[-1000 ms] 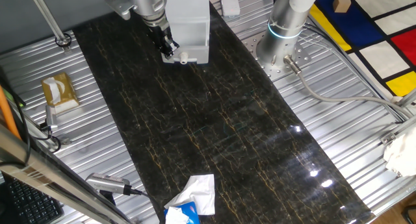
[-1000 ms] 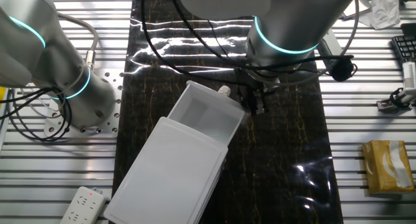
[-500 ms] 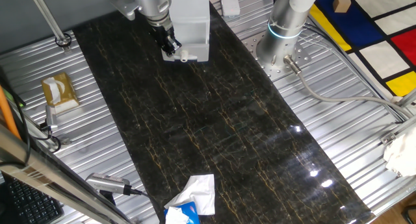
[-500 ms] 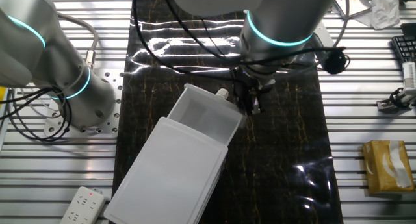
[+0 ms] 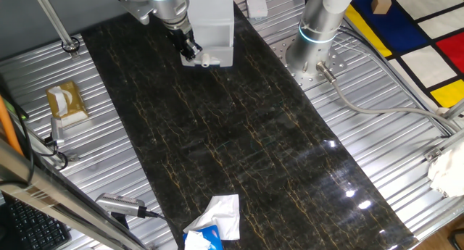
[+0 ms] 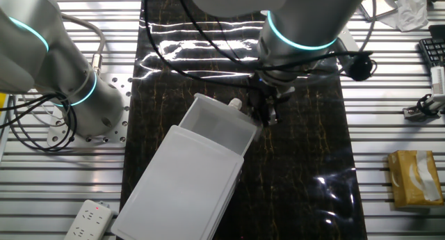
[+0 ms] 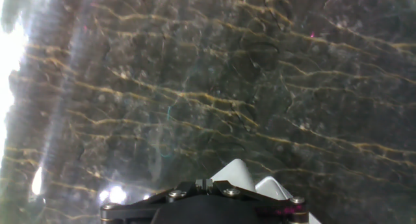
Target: Use the gripper to push and close the drawer
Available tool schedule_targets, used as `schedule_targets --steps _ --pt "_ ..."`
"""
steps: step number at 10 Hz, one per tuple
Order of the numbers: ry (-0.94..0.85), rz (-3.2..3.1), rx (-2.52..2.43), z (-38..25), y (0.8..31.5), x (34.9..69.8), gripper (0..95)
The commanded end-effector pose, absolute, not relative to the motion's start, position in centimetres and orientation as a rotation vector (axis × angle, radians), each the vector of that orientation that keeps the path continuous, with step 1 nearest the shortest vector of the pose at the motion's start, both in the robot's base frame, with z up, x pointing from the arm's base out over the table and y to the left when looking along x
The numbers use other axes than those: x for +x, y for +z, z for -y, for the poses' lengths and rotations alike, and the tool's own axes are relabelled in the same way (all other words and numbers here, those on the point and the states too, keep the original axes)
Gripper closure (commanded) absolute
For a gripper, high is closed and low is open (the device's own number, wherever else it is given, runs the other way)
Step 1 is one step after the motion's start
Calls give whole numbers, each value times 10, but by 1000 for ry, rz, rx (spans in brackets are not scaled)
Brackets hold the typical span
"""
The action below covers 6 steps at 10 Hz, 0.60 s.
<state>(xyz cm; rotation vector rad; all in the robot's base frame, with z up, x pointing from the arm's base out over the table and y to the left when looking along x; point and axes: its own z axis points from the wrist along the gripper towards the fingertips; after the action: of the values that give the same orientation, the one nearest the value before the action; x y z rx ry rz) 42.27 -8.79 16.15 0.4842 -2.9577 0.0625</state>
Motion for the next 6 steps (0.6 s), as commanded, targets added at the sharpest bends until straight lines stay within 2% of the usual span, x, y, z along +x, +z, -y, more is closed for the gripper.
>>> schedule_targets --steps 1,6 --pt "73 2952 490 91 160 420 950" --pt "112 2923 549 105 158 404 950"
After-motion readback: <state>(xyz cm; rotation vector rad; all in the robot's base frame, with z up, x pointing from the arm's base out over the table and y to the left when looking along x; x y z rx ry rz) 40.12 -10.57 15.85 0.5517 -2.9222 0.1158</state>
